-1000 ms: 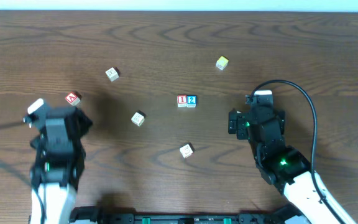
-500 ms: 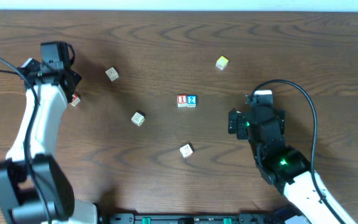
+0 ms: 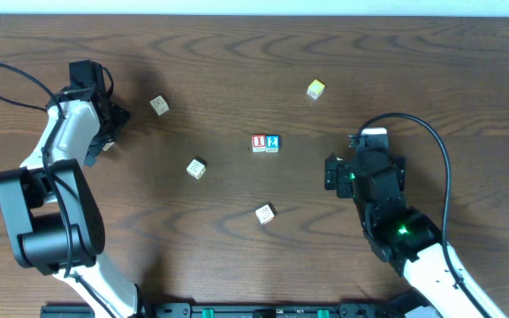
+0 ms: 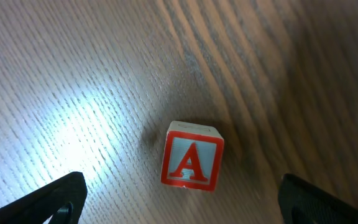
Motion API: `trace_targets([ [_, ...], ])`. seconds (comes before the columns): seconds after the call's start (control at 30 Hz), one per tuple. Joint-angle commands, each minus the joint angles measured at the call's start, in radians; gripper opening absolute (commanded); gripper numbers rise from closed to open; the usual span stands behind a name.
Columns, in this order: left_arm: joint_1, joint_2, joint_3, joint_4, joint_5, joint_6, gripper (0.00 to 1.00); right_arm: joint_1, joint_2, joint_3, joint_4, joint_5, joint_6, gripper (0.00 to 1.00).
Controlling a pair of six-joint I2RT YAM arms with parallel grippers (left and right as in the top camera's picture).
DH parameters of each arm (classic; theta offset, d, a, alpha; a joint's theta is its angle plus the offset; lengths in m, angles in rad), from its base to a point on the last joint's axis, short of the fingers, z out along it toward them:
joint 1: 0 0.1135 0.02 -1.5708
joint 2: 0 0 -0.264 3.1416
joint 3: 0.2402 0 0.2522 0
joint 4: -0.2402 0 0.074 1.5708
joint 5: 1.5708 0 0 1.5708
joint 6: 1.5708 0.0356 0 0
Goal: Spell out Ai2
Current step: 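Reach the left gripper forward to the red 'A' block, then close the left gripper on the red 'A' block and lift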
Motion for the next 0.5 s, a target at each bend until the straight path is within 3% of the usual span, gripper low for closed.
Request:
trace_targets([
  [0.0,0.006,0.040,0.017,-0.006,0.019,0.014,1.00,-0.008,0.000,0.004,0.002,0.014,-0.005,0.99],
  [0.33,0.006,0.081,0.017,0.026,0.017,0.043,1.00,-0.008,0.000,0.004,0.002,0.014,-0.005,0.99],
  [0.47,0.006,0.081,0.017,0.046,0.017,0.043,0.86,-0.008,0.000,0.004,0.002,0.014,-0.005,0.99],
])
